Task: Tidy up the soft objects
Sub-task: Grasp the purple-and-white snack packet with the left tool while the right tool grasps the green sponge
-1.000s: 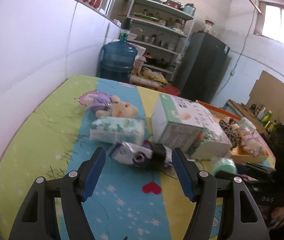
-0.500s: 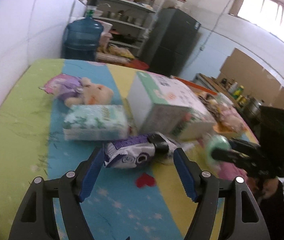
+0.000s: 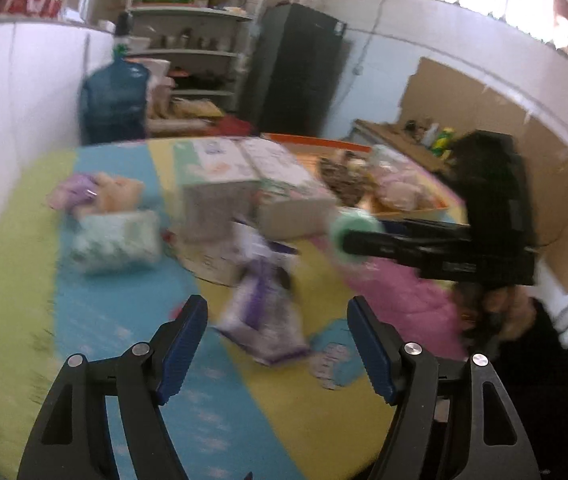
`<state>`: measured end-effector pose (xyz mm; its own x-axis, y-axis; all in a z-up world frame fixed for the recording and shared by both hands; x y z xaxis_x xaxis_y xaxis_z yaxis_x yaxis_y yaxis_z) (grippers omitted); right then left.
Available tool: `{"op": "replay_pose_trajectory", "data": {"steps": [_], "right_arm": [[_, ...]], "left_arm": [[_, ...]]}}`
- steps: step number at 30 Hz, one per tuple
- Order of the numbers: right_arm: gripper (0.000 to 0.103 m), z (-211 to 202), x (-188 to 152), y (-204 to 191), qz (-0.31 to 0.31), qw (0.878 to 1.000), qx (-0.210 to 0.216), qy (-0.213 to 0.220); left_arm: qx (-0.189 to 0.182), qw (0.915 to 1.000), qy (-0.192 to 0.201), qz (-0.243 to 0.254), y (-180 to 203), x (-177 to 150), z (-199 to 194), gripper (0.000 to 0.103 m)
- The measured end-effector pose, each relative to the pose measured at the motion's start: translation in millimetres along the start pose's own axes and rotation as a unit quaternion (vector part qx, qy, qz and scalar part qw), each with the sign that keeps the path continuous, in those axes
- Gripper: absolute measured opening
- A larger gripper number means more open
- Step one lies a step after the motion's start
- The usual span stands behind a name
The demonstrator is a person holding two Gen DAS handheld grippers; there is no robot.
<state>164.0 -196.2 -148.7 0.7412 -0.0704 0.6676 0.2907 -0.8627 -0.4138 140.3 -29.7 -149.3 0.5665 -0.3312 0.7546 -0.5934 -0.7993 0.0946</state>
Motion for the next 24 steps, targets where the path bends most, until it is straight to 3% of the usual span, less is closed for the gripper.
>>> {"op": "replay_pose_trajectory", "data": {"steps": [3, 7, 12, 20, 24], "right_arm": [[0.051, -1.9, -1.4, -1.6, 0.001, 1.000, 0.003, 0.002], [0.051, -5.7, -3.8, 0.0, 0.008, 1.000, 0.004, 0.004], [0.051, -12.0, -5.6, 3.8, 0.010, 1.000, 0.003, 0.008], [0.051, -14.5, -6.4, 10.4, 0.017, 1.000, 0.002, 0.009], [0.051, -15.0, -6.5, 11.8, 0.019, 1.000, 0.002, 0.010]], "left_arm": [[0.006, 0.9997, -0.021, 0.006, -8.2, 1.4, 11.5, 0.075], [-0.003, 0.9976, -0.047, 0.051, 2.1, 1.2, 33.0, 0.076], [0.011, 0.9954, -0.077, 0.055, -7.4, -0.2, 57.3, 0.076], [0.016, 0.9924, -0.102, 0.067, 4.1, -2.1, 82.8, 0.076], [0.026, 0.9932, -0.095, 0.061, 2.6, -1.1, 84.4, 0.076]]}}
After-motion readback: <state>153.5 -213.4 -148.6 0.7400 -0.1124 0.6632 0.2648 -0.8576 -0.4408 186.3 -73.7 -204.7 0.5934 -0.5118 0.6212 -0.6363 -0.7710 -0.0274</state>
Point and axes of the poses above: each gripper's, at about its wrist camera, not at the fingertips, and z roughly the way its jaws point, y to its right, x to its top, the point moved 9 cm from there along z, roughly the way its jaws point, and after that the axes turned 10 degrees about z, right-handed, at the moved point
